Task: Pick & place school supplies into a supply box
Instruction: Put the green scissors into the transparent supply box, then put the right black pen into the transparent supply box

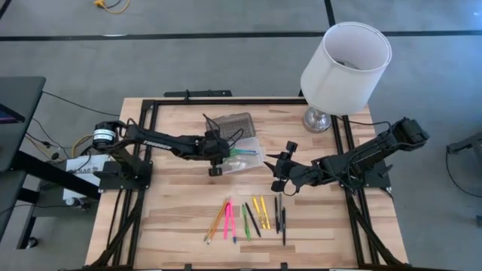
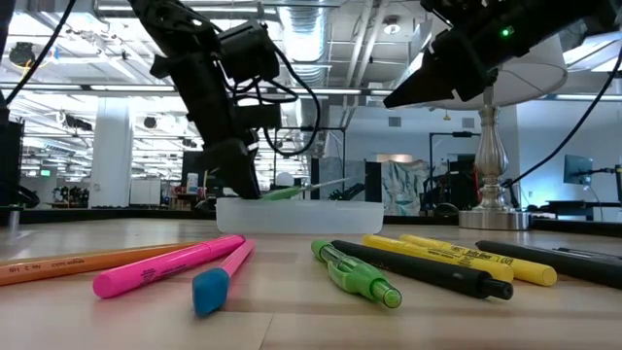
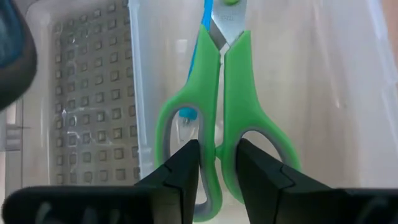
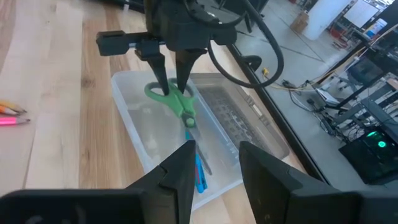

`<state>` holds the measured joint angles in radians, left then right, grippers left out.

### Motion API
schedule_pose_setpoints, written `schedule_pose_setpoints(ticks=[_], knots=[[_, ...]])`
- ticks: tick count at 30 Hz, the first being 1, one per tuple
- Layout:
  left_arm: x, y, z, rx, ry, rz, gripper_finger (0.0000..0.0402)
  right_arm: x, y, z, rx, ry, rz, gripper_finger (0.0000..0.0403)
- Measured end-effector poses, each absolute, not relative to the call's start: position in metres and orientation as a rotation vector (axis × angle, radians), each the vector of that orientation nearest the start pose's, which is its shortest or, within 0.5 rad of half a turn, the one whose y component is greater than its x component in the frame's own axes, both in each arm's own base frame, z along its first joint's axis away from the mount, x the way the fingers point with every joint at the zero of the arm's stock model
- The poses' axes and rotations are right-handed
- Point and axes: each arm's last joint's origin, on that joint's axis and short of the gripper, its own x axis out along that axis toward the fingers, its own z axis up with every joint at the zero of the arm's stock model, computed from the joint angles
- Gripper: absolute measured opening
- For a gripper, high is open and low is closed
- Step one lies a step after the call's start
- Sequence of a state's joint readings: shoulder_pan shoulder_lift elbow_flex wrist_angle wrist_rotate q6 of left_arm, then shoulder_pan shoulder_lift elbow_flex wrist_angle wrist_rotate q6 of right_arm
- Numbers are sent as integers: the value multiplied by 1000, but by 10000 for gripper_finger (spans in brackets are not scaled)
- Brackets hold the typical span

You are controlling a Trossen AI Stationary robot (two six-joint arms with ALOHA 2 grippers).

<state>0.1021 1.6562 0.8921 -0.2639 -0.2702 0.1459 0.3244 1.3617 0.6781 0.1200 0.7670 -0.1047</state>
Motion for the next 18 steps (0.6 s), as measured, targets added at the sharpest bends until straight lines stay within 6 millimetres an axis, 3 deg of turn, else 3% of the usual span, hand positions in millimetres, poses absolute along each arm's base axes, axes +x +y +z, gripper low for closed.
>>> schedule_pose_setpoints(ticks=[12, 18], knots=[[307, 41, 160, 257, 1065, 328, 163, 260, 66, 206, -395, 509, -404, 118], [308, 31, 186, 238, 1050, 247, 187, 260, 66, 206, -336, 501, -418, 118]])
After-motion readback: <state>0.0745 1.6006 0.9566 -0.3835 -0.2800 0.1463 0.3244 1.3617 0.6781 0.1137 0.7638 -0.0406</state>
